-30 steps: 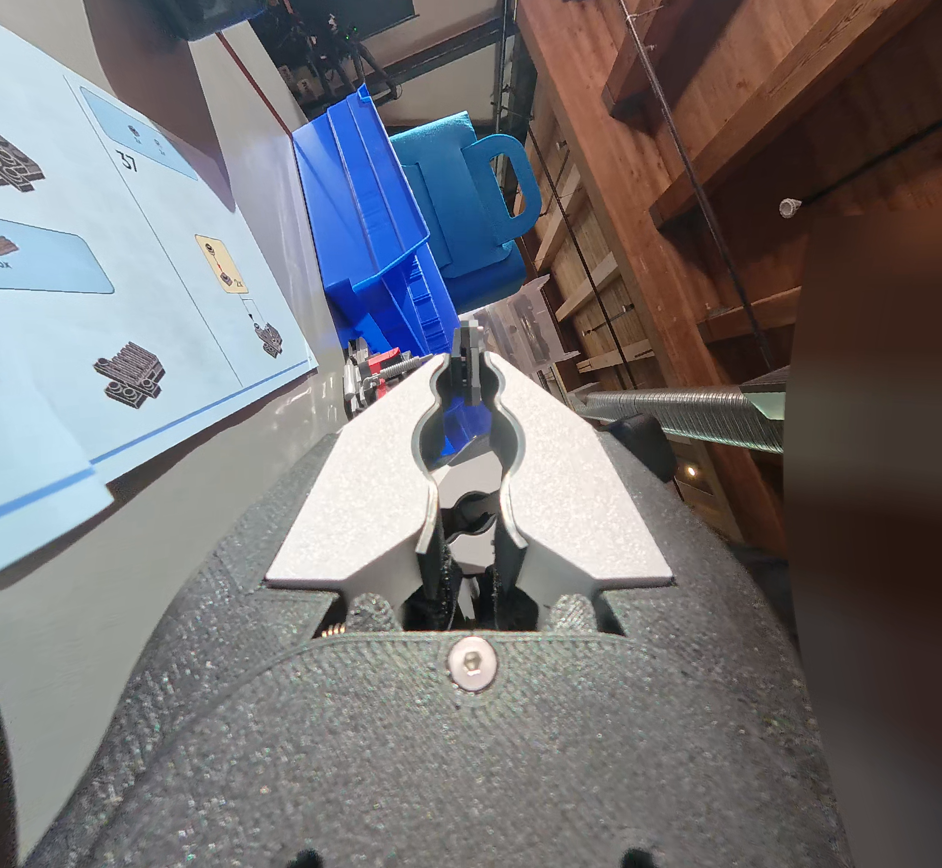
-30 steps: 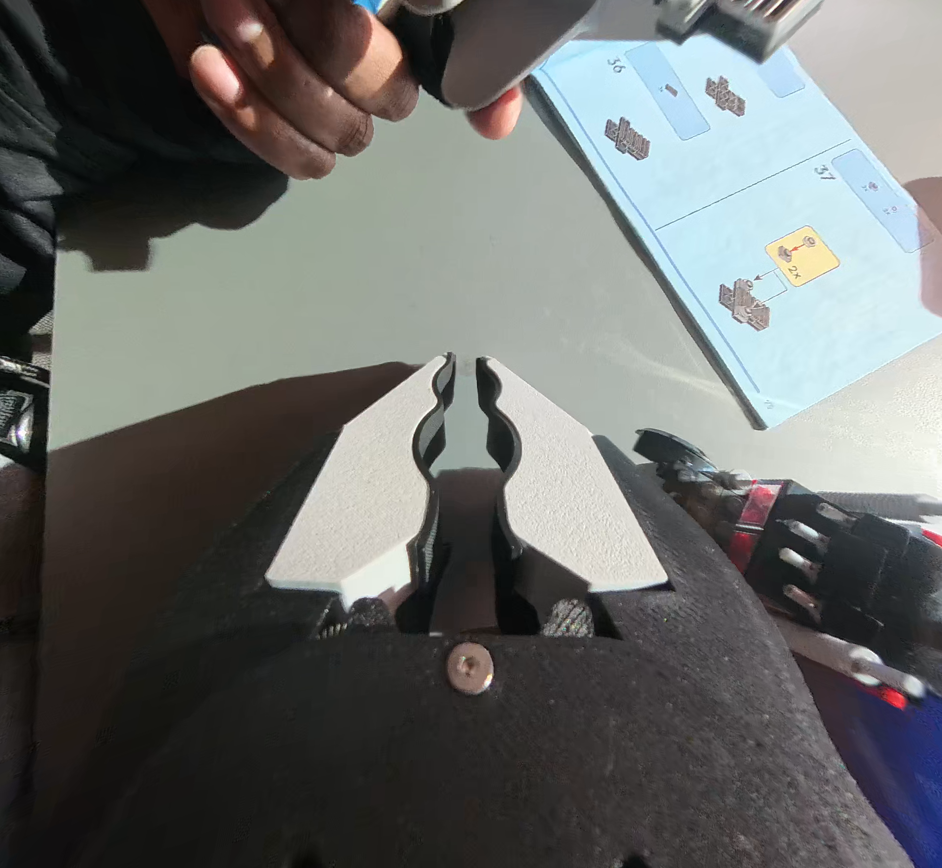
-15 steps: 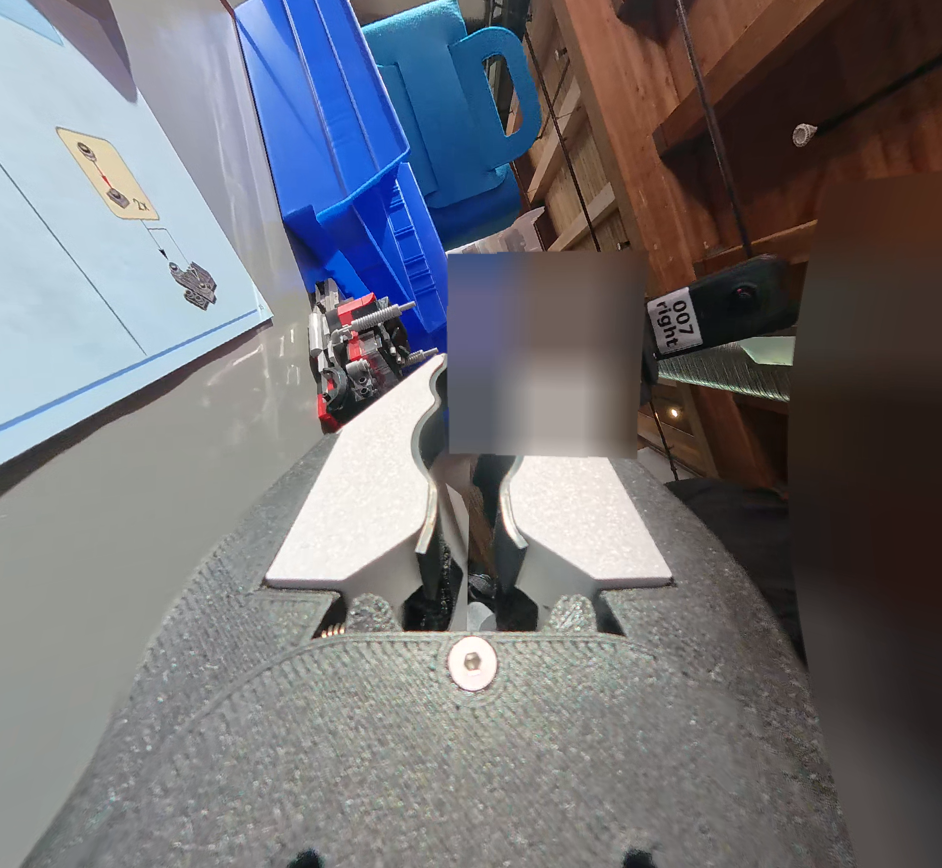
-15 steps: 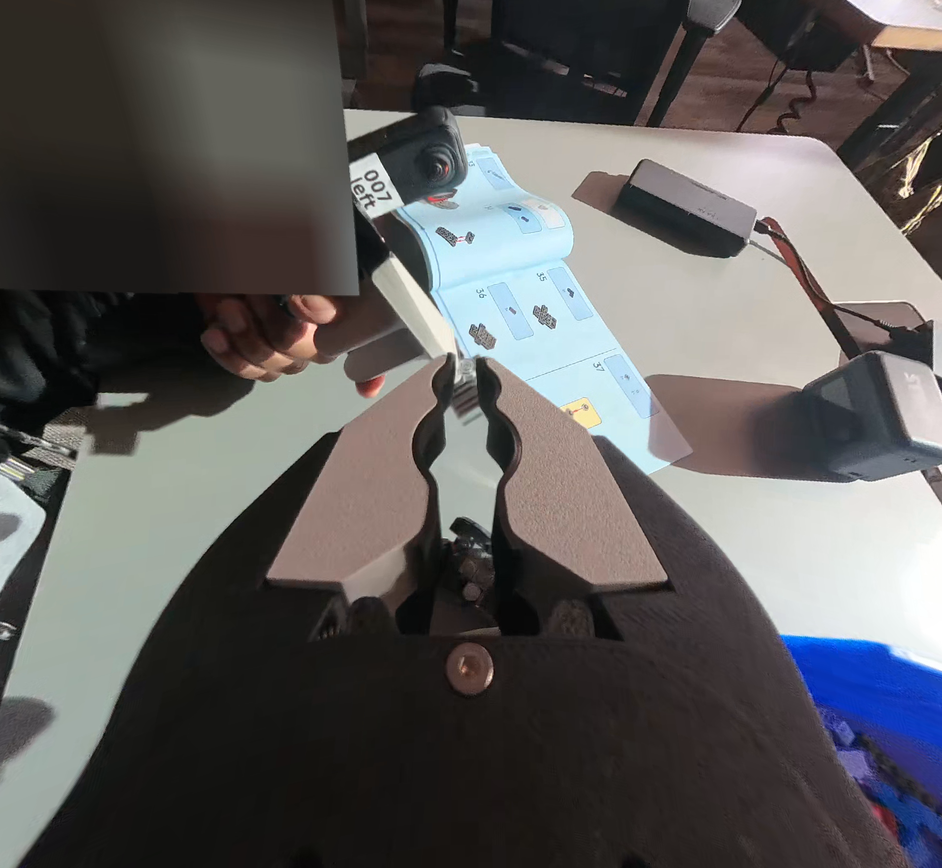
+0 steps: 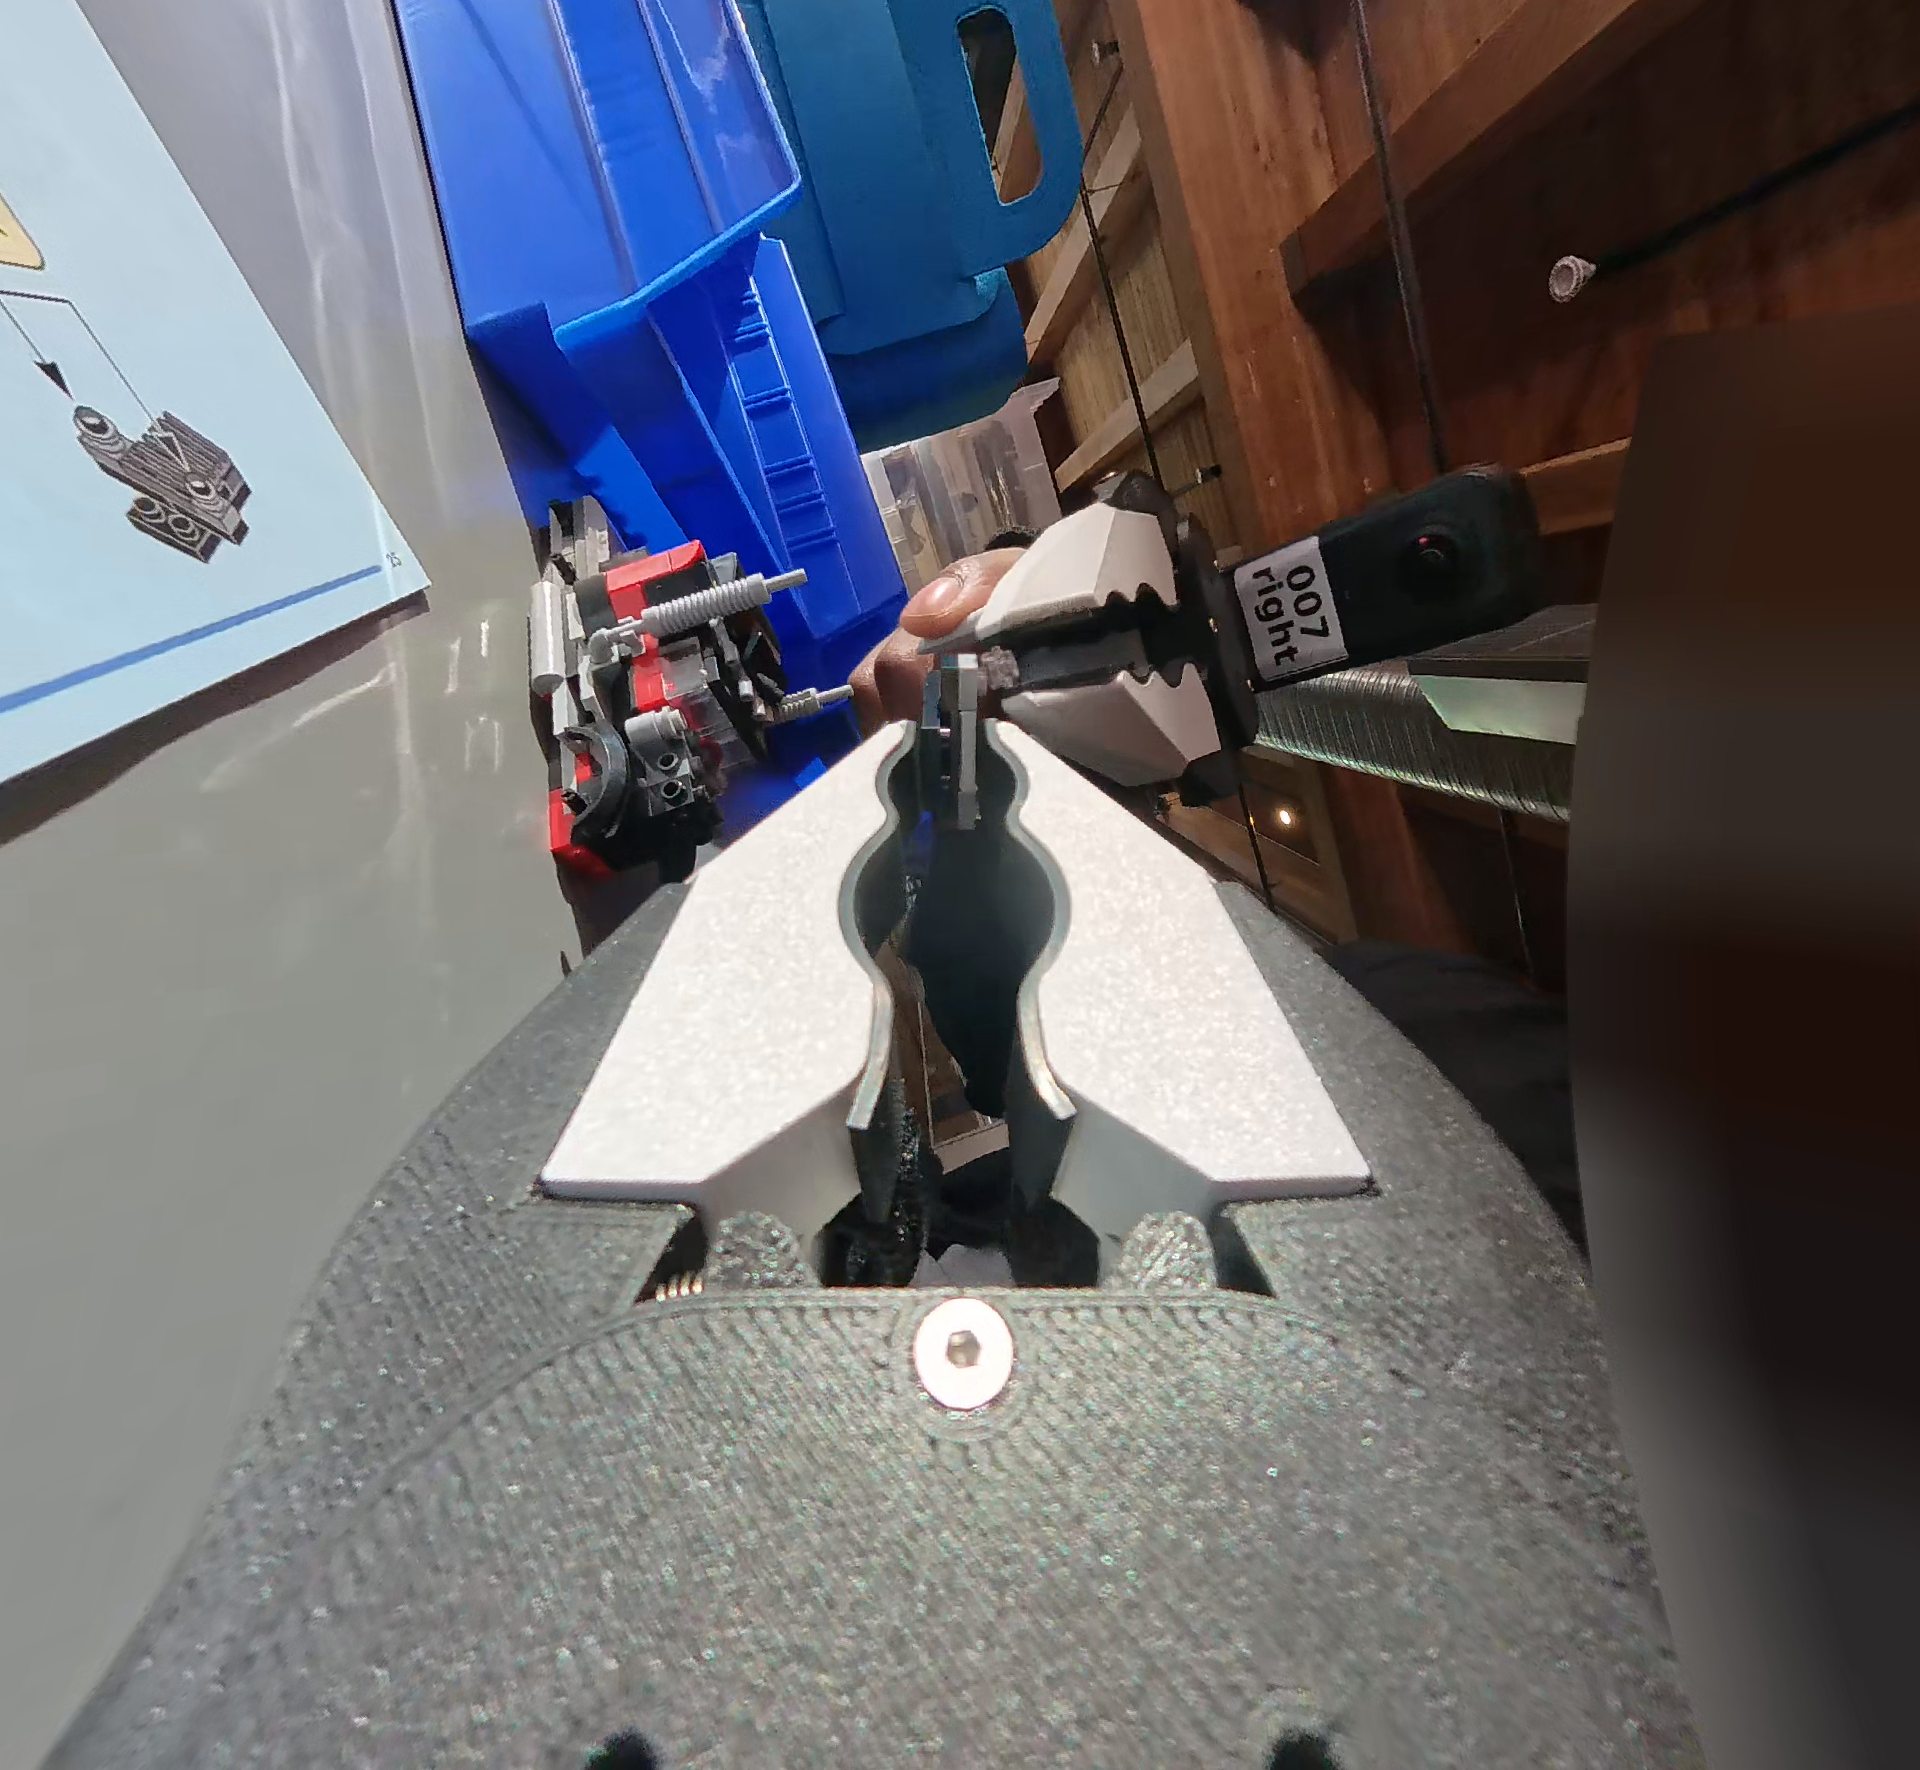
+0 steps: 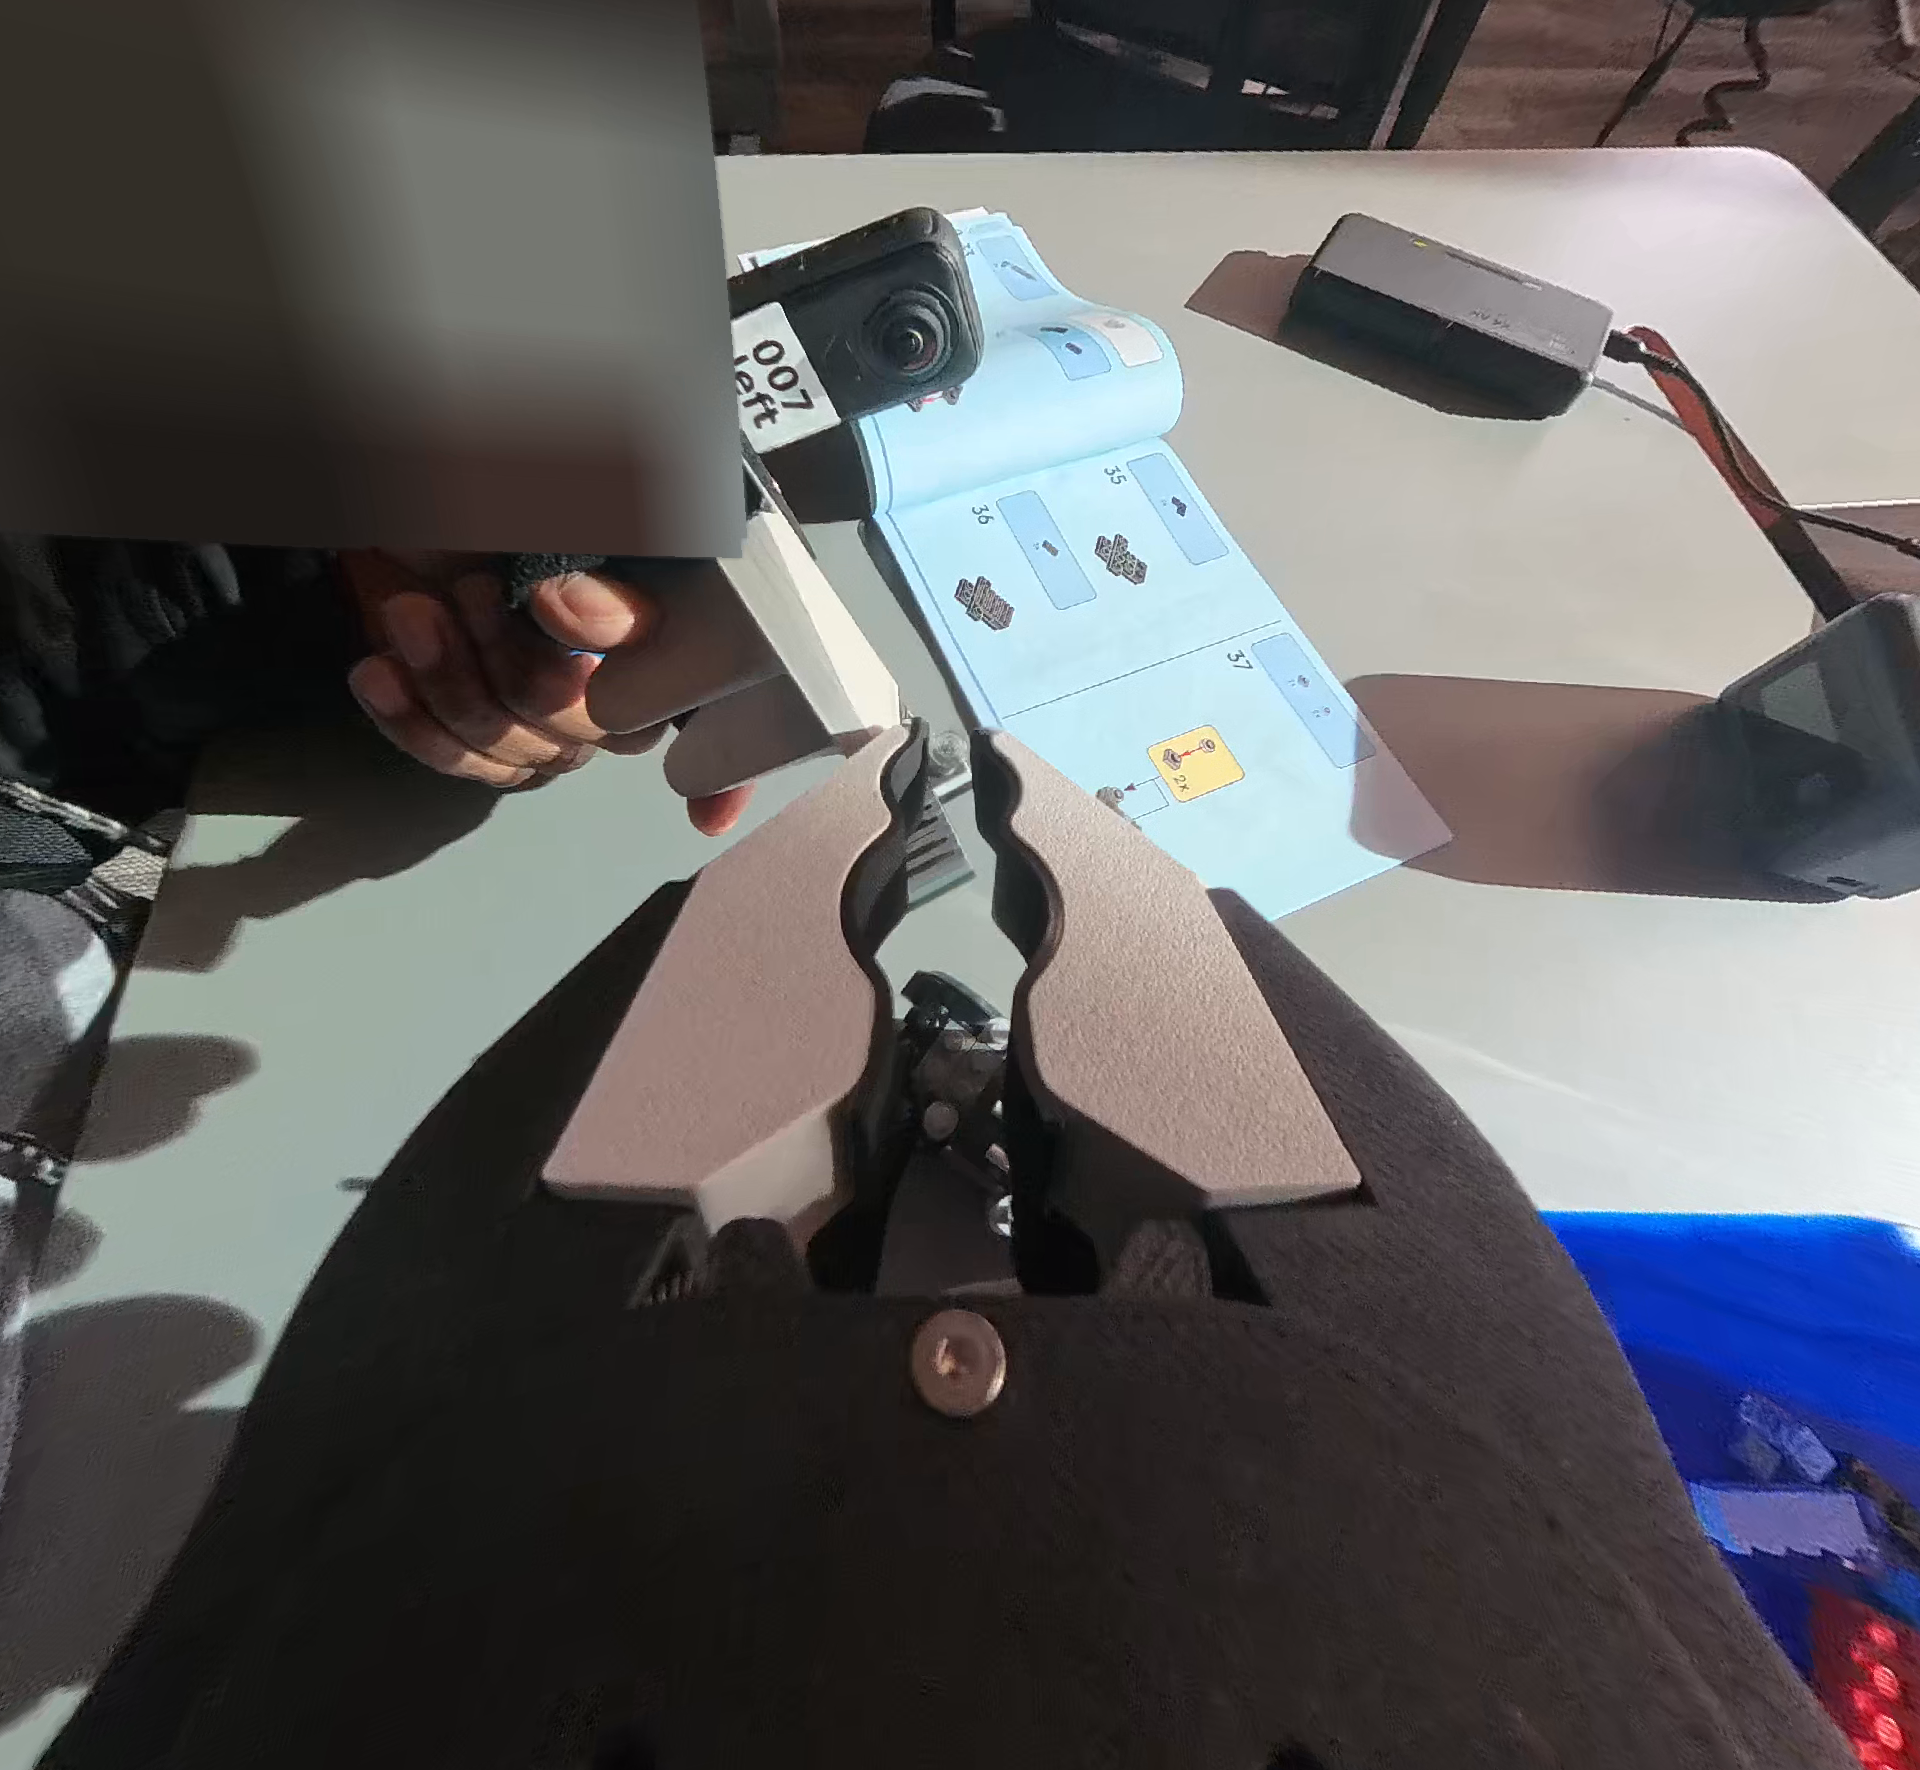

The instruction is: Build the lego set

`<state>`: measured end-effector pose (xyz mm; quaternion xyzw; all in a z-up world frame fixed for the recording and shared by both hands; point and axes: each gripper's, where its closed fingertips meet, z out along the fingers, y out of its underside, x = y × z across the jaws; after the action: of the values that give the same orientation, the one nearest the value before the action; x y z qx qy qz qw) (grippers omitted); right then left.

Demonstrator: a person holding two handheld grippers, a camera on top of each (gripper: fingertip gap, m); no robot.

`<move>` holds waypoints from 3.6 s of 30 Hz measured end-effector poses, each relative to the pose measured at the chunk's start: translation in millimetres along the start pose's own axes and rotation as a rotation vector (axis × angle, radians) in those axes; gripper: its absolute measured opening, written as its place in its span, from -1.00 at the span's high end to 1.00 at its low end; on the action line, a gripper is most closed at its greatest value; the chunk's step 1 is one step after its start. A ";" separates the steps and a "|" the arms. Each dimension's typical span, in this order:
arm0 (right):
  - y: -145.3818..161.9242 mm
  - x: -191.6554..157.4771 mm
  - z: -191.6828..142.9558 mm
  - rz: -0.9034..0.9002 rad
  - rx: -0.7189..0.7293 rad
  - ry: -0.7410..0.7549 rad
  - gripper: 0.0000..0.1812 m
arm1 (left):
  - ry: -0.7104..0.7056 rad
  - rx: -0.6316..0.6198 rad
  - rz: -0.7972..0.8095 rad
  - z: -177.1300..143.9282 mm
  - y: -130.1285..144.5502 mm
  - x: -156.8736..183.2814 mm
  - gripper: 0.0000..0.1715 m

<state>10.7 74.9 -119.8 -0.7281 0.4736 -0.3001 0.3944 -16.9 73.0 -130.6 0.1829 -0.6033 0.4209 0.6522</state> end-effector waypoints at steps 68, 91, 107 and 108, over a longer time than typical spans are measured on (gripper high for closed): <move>1.1 -14.5 -14.3 0.857 0.055 -0.384 0.85 | 0.041 -0.074 0.143 3.0 12.6 14.8 0.89; 2.6 -18.3 -15.8 0.857 0.075 -0.374 0.86 | 0.015 -0.098 0.262 2.5 17.2 17.4 0.87; -10.3 -29.7 -26.7 0.844 0.143 -0.427 0.84 | 0.075 -0.121 0.381 2.5 25.0 32.1 0.88; -9.9 -30.0 -26.8 0.832 0.141 -0.418 0.85 | 0.070 -0.122 0.392 2.5 25.3 31.7 0.88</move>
<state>-17.7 97.3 -99.5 -0.4926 0.6143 0.0051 0.6164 -40.7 96.2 -107.0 0.0073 -0.6286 0.5084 0.5885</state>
